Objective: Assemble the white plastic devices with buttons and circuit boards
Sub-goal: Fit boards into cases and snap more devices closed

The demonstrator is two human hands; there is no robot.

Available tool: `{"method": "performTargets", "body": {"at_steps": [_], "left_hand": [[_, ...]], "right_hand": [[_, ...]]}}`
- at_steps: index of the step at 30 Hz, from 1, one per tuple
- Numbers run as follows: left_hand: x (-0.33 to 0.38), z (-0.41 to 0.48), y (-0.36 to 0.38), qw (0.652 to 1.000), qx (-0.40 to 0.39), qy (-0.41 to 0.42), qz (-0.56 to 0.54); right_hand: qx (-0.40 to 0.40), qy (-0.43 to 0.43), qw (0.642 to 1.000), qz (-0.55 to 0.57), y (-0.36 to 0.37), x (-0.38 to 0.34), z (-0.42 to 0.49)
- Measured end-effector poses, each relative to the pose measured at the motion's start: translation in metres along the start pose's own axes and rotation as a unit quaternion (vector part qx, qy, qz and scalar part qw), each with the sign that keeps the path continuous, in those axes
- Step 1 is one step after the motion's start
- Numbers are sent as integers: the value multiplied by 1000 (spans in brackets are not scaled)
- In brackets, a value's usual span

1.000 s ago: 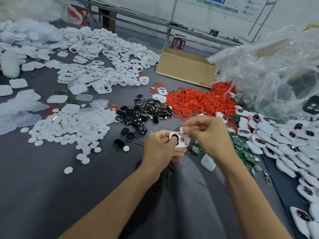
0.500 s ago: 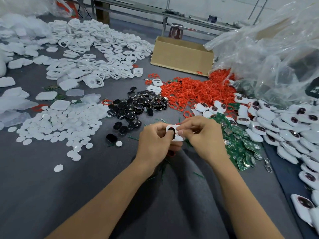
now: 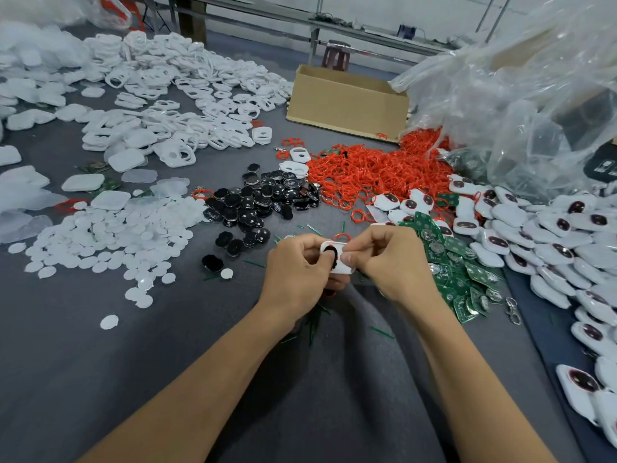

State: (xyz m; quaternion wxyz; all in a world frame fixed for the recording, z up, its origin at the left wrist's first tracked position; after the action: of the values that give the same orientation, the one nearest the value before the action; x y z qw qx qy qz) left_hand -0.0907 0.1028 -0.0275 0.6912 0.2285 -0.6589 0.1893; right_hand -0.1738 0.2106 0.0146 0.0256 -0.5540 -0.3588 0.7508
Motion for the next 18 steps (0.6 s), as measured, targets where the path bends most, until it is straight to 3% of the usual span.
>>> {"method": "performTargets", "body": {"at_steps": [5, 12, 18], "left_hand": [[2, -1, 1, 1000, 1, 7, 19], [4, -2, -1, 999, 13, 14, 35], [0, 0, -6, 996, 33, -41, -68]], "right_hand": [[-7, 18, 999, 26, 0, 1, -3], [-24, -32, 999, 17, 7, -8, -7], [-9, -50, 997, 60, 2, -9, -5]]}}
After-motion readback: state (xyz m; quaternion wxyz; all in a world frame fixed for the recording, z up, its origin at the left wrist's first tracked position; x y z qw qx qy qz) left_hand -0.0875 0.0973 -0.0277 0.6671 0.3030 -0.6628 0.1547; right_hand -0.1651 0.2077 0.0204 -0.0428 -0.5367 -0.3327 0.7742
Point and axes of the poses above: each hand's wrist, its own z-axis towards the middle knuckle, its own y-axis out of the palm, x = y × z, the point moved 7 cm from there along z, towards the middle knuckle, and after that the axes turned 1 degree about -z, right-handed, at the moved point
